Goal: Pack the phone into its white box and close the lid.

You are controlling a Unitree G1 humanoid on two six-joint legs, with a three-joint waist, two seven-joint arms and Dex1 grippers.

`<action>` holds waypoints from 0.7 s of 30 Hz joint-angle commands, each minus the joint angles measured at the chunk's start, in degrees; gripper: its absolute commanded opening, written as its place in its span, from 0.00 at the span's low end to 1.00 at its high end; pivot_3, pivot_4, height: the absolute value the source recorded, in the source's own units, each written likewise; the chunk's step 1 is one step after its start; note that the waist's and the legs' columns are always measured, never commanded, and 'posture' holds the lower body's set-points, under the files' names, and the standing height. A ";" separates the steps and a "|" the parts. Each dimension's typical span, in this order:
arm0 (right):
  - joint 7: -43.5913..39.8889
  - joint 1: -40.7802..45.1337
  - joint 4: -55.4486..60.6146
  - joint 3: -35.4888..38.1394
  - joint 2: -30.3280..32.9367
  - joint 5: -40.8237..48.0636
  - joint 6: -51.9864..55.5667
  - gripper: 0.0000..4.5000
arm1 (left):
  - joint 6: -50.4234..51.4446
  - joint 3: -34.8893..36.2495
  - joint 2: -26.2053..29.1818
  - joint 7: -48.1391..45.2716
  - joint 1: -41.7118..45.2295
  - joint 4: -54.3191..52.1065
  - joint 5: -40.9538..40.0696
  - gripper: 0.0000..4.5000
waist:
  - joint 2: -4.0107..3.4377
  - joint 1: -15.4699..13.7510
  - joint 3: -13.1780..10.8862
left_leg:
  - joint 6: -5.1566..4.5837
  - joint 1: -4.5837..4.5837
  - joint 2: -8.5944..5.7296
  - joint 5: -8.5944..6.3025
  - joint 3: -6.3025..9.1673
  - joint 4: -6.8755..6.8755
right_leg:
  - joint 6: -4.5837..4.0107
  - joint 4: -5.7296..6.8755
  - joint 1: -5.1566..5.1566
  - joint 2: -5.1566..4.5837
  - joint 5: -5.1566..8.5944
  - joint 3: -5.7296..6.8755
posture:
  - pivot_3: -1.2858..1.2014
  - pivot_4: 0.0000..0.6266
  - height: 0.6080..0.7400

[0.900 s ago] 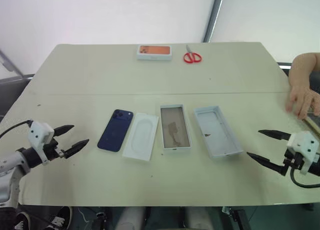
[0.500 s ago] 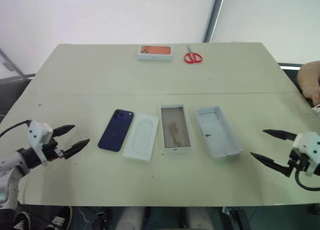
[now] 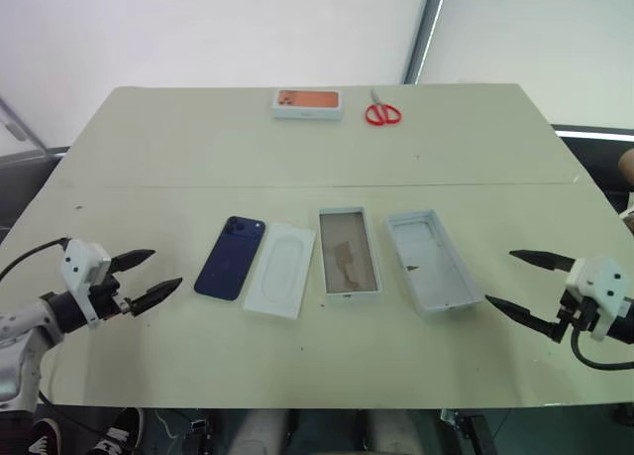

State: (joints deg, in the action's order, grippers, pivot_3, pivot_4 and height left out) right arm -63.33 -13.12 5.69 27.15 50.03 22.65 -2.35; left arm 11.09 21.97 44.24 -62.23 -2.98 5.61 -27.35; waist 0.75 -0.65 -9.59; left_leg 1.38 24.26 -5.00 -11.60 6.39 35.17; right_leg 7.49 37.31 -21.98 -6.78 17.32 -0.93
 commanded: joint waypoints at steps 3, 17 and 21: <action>0.21 0.91 4.06 -0.22 0.71 1.96 3.75 0.99 | 7.67 -1.14 0.75 1.06 1.16 -5.88 -3.30 1.00 | 0.00 0.03 0.00 | 0.00 0.00 0.00 0.00 0.01 0.01 | 0.00 0.00 0.00 0.00 0.00 0.00 | 0.52 0.24 1.00; 4.30 8.34 10.83 -8.10 -0.35 1.14 9.83 0.99 | 51.45 -4.81 -5.46 19.06 6.60 -22.51 -28.20 1.00 | 0.00 0.04 -0.02 | 0.00 0.02 -0.01 0.01 0.02 0.05 | 0.06 0.09 -0.04 0.04 -0.03 0.01 | 0.52 0.24 1.00; 4.73 7.71 11.32 -8.25 -0.84 1.05 9.69 0.99 | 58.53 -3.81 -7.20 23.84 8.77 -21.22 -33.77 1.00 | 0.00 -0.10 -0.01 | 0.00 0.01 -0.01 0.01 0.03 0.06 | 0.06 0.09 -0.02 0.04 -0.02 0.01 | 0.52 0.24 1.00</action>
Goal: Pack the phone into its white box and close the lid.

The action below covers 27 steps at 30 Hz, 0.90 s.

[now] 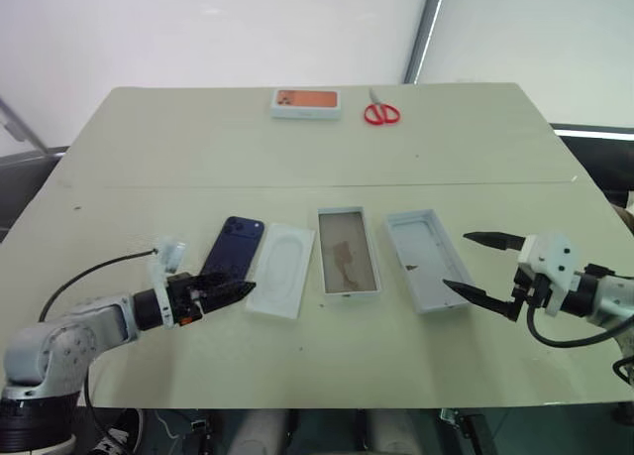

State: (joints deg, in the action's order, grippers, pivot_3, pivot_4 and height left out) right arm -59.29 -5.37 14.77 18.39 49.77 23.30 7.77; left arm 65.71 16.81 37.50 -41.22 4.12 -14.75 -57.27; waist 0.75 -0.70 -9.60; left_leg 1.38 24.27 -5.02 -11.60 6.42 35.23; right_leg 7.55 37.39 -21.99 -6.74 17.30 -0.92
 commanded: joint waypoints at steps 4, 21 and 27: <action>1.28 0.29 2.05 0.19 -1.09 -0.29 -0.97 0.99 | 5.43 0.16 -0.68 6.50 2.67 -1.71 -3.12 1.00 | 0.00 0.03 0.00 | 0.00 0.00 -0.02 0.00 0.00 0.02 | 0.00 0.00 0.00 0.02 0.00 0.00 | 0.52 0.24 1.00; 2.23 2.73 0.23 -1.72 -2.24 -2.10 -2.52 0.99 | 13.70 -3.74 -8.17 17.16 8.66 1.09 -4.29 1.00 | -0.12 -0.05 0.07 | 0.01 -0.04 -0.04 0.01 -0.01 0.01 | 0.00 0.00 0.06 0.01 0.00 0.00 | 0.52 0.24 1.00; 2.17 2.91 -0.39 -1.45 -2.16 -2.32 -3.09 0.99 | 13.61 -2.50 -7.50 17.35 8.29 1.42 -3.41 1.00 | -0.13 0.00 0.08 | 0.01 -0.07 -0.07 0.01 -0.01 0.03 | -0.01 -0.01 0.10 0.03 0.00 0.00 | 0.52 0.24 1.00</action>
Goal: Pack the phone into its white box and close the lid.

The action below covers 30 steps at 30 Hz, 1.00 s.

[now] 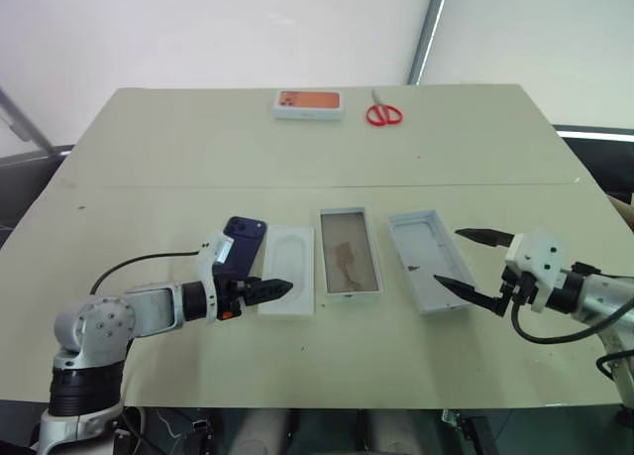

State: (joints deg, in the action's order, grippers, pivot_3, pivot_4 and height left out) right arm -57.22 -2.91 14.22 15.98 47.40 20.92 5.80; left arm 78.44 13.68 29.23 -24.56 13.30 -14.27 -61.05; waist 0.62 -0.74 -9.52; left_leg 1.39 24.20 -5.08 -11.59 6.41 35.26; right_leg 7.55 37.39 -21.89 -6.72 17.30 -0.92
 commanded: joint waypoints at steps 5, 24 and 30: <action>0.27 0.73 -0.02 0.72 0.08 -0.20 -1.56 1.00 | 2.31 2.51 -1.42 2.38 -0.95 3.50 -0.90 0.82 | -0.01 0.06 0.00 | 0.00 -0.04 0.01 0.00 0.00 -0.02 | 0.00 0.00 0.01 0.01 0.00 0.00 | 0.52 0.24 1.00; 2.16 1.15 7.30 -6.17 -2.24 -0.59 1.64 1.00 | 4.84 5.18 -0.93 3.79 2.49 5.37 -1.54 0.00 | -0.04 0.04 0.02 | 0.00 -0.12 0.01 0.00 0.03 -0.03 | -0.02 -0.03 0.10 -0.02 0.01 0.01 | 0.52 0.24 1.00; 2.55 8.91 9.14 -18.02 -5.11 -2.59 8.02 1.00 | 7.47 9.19 3.47 1.57 9.23 10.28 -4.16 0.00 | 0.06 0.42 -0.04 | 0.03 -0.06 0.03 0.01 0.05 -0.06 | 0.00 -0.01 -0.03 0.05 0.00 0.01 | 0.52 0.24 1.00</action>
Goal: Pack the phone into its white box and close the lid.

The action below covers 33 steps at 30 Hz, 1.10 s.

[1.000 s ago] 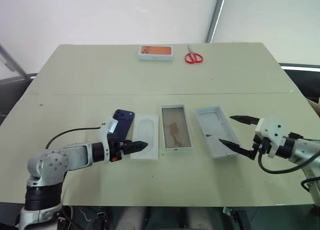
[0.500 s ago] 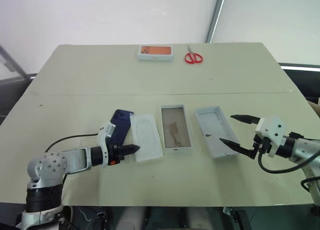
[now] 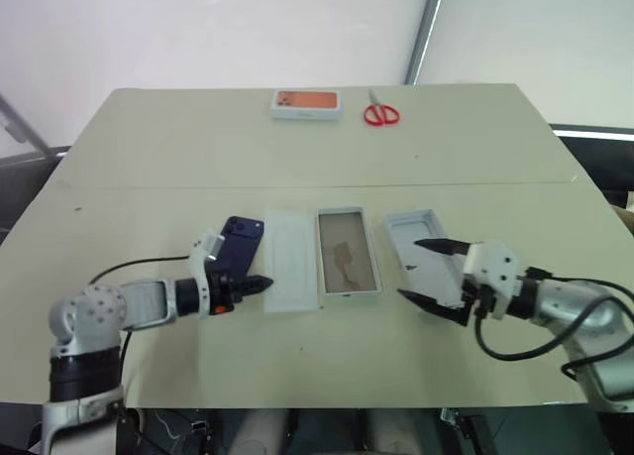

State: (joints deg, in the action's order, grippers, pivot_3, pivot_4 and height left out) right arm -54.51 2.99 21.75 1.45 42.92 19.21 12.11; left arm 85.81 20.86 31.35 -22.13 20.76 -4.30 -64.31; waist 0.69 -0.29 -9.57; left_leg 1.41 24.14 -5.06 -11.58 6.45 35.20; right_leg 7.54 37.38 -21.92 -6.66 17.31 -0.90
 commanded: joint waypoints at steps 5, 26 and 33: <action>-5.19 6.51 -2.23 -11.74 0.45 -6.37 -1.81 1.00 | 4.50 3.46 2.15 -0.67 5.29 3.39 -2.29 0.00 | 0.12 -0.28 -0.07 | -0.03 0.09 -0.06 -0.02 -0.01 -0.06 | 0.04 -0.07 -0.29 -0.02 0.00 0.00 | 0.52 0.24 1.00; -9.28 16.39 -13.36 -21.07 -4.69 -13.79 -3.07 0.01 | 6.69 3.47 1.41 9.33 6.77 11.15 -19.43 0.00 | 0.24 0.08 -0.05 | 0.11 0.21 -0.04 0.07 0.02 0.03 | 0.04 0.21 -0.37 0.01 -0.02 -0.02 | 0.52 0.24 1.00; -9.19 15.23 -5.99 -23.02 -7.21 -12.72 0.36 0.01 | 3.53 3.29 0.79 14.05 8.98 12.88 -24.11 0.00 | 0.25 0.73 -0.05 | 0.12 0.24 -0.03 0.08 0.04 -0.01 | 0.04 0.24 -0.39 0.03 -0.02 -0.04 | 0.52 0.24 1.00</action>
State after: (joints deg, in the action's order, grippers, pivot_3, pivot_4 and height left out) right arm -63.94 18.40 13.46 -21.59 35.93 6.12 12.55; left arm 90.45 23.43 32.17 -8.91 29.03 8.94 -85.87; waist 0.94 0.43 -9.62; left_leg 1.54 24.38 -5.09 -11.50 6.50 35.21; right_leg 7.58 37.62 -22.31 -6.64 17.29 -0.94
